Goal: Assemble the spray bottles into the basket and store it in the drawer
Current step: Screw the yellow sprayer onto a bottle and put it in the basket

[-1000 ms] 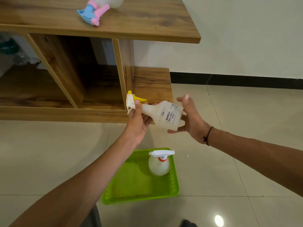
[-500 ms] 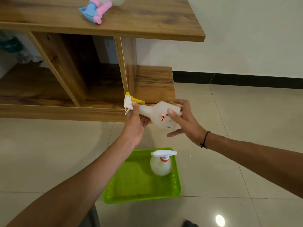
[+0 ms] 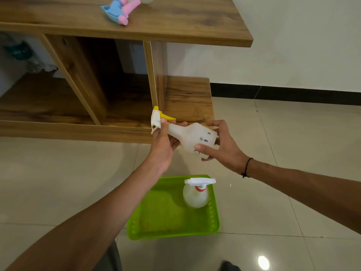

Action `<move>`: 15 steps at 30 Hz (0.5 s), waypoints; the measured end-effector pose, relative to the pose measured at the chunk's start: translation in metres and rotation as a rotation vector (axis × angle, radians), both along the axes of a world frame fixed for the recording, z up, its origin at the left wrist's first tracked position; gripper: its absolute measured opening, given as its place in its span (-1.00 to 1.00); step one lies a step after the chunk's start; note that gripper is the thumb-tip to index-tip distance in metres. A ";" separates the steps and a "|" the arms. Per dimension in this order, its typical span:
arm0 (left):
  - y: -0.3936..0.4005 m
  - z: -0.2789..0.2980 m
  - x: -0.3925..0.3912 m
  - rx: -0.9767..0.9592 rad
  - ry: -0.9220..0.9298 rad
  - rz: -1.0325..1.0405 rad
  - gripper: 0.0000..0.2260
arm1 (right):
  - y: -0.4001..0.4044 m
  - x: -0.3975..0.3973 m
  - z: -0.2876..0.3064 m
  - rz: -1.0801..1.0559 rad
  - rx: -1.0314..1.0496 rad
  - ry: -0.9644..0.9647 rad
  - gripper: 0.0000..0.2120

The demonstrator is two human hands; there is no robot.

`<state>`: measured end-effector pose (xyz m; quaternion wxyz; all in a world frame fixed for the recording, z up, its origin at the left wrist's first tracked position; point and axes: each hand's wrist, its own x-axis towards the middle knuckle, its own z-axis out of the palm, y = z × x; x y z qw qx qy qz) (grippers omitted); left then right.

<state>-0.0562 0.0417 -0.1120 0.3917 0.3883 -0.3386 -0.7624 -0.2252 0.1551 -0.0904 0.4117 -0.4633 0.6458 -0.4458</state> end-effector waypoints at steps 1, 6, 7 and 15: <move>-0.001 0.001 0.001 -0.001 0.003 -0.001 -0.67 | -0.001 0.003 0.000 -0.002 0.009 -0.022 -0.37; -0.004 0.006 0.005 -0.014 0.003 -0.011 -0.69 | -0.005 0.010 0.004 -0.098 0.210 -0.408 -0.37; -0.003 0.006 0.006 -0.018 0.001 -0.003 -0.70 | -0.005 0.011 0.004 -0.094 0.189 -0.382 -0.37; -0.002 0.011 0.015 -0.025 -0.011 0.007 -0.70 | -0.015 0.017 0.002 0.175 0.074 0.348 -0.15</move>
